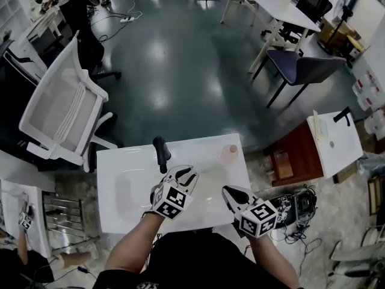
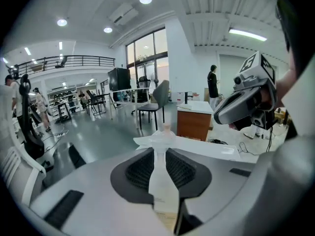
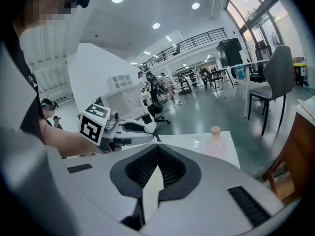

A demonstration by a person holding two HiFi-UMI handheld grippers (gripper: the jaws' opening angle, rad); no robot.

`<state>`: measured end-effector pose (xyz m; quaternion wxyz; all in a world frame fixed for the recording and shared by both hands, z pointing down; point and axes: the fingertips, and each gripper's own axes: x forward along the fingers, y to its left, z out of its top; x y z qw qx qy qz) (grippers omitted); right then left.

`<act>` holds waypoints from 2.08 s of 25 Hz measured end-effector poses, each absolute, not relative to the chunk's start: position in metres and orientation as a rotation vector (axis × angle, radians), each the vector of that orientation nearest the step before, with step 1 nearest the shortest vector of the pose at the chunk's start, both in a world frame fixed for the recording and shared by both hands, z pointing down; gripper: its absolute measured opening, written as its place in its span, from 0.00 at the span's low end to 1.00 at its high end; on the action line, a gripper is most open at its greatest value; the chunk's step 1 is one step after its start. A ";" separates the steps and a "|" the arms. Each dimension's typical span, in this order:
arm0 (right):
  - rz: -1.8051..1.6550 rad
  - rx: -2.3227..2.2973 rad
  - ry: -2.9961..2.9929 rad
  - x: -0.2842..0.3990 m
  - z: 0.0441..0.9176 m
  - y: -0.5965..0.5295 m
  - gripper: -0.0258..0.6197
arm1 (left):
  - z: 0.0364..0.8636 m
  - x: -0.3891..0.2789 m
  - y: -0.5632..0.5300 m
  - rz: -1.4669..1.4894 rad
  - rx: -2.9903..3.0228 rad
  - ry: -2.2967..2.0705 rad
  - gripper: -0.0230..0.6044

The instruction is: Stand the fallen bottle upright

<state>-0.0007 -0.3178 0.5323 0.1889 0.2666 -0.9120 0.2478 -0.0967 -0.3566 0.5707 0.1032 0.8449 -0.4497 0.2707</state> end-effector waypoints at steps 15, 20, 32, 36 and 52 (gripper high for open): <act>0.660 0.653 -2.549 -0.044 0.534 -0.302 0.06 | 0.563 -0.151 -0.324 0.645 2.418 -1.555 0.20; 0.656 0.663 -2.544 -0.046 0.534 -0.295 0.06 | 0.563 -0.165 -0.312 0.622 2.380 -1.582 0.21; 0.653 0.703 -2.536 -0.060 0.532 -0.267 0.06 | 0.561 -0.186 -0.297 0.560 2.377 -1.516 0.26; 0.647 0.751 -2.528 -0.062 0.532 -0.257 0.06 | 0.563 -0.192 -0.291 0.510 2.405 -1.458 0.26; 0.643 0.869 -2.505 -0.055 0.528 -0.237 0.06 | 0.569 -0.176 -0.282 0.540 2.537 -1.276 0.56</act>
